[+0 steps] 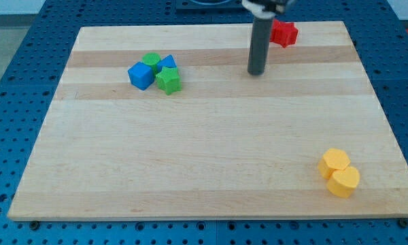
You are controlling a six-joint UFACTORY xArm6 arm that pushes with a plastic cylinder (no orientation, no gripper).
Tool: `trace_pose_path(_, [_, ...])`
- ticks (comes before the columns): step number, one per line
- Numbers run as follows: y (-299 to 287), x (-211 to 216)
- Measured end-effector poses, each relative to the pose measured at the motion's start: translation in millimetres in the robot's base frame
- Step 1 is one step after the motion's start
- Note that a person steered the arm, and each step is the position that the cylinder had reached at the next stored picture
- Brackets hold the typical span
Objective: Push the red blocks to the center right
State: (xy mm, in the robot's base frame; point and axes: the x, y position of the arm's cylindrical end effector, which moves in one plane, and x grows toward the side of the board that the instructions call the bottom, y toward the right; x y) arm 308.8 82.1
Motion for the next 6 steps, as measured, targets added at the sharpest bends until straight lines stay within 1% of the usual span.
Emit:
trace_pose_path(1, [-38.7,-60.1])
trace_pose_path(2, [-53.8,-105.7])
trace_pose_path(3, [-43.9,-116.4])
trace_pose_path(6, [24.7,-117.0])
